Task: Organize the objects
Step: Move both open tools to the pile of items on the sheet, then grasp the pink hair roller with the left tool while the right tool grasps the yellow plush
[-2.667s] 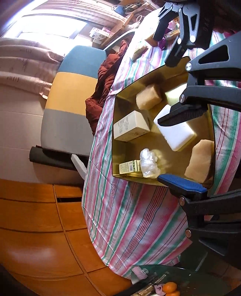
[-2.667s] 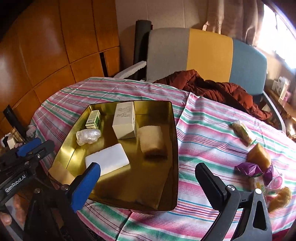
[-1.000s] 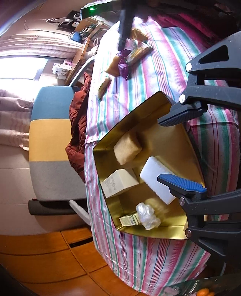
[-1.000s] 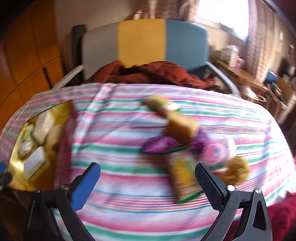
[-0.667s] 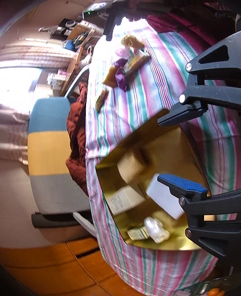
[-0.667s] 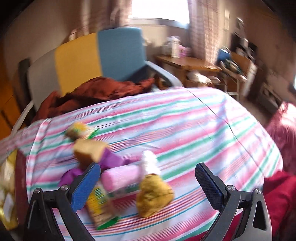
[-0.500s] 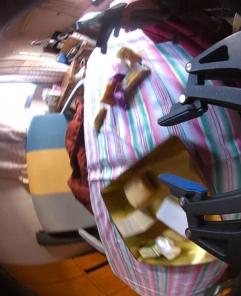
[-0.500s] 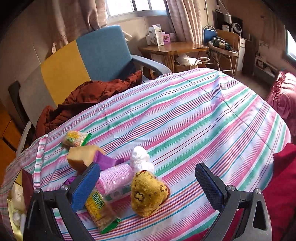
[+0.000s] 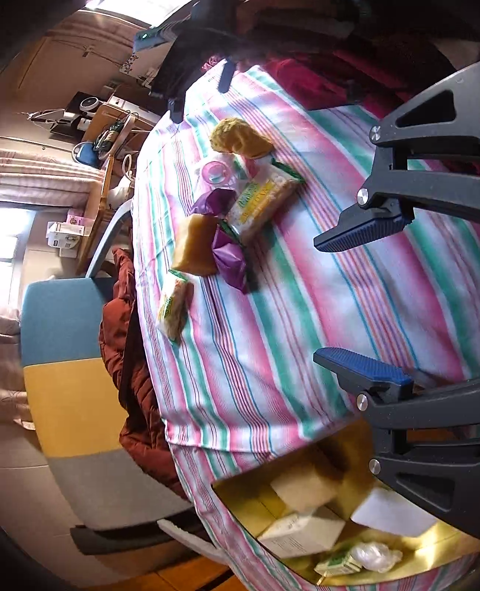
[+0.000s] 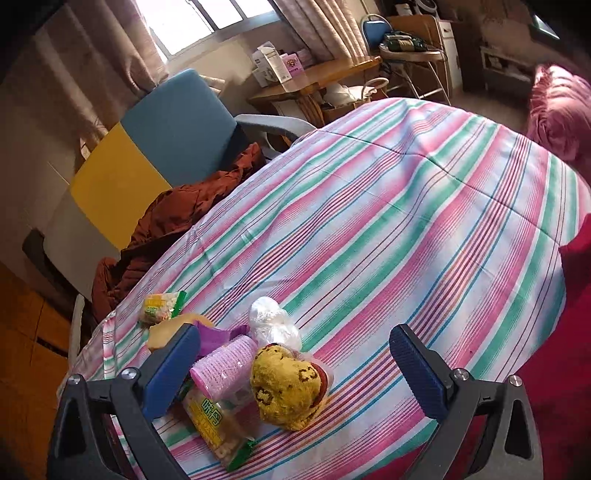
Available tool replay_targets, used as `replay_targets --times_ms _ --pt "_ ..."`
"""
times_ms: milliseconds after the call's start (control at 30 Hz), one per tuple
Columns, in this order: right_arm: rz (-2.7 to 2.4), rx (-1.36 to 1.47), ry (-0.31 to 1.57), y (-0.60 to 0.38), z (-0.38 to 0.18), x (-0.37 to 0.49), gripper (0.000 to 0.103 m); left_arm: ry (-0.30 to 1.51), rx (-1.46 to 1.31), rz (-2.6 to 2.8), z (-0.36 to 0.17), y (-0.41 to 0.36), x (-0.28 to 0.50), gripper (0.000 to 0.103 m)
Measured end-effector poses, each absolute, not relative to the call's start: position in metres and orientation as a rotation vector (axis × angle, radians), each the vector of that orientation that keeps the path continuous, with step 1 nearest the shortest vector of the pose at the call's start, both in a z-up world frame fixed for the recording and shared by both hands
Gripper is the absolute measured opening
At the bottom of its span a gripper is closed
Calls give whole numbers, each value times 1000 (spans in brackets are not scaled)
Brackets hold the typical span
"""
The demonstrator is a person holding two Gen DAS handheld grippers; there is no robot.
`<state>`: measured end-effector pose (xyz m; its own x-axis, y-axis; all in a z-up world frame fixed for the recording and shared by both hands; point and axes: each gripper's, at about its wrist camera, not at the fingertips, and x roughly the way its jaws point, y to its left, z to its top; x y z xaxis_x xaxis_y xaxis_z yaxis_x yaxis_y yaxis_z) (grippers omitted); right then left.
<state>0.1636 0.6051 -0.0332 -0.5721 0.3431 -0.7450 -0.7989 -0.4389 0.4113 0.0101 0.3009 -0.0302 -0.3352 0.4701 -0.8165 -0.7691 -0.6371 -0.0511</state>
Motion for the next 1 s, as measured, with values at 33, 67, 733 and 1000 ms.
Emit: replay_targets --times_ms 33,67,733,1000 --pt "2052 -752 1017 606 -34 165 103 445 -1090 2026 -31 306 8 55" --pt "2053 -750 1025 607 -34 165 103 443 -1096 2020 -33 311 6 55" --pt "2037 -790 1258 619 -58 167 103 460 -996 1764 -36 424 22 55" --pt "2040 -804 1300 622 -63 165 103 462 -998 1673 -49 479 20 54"
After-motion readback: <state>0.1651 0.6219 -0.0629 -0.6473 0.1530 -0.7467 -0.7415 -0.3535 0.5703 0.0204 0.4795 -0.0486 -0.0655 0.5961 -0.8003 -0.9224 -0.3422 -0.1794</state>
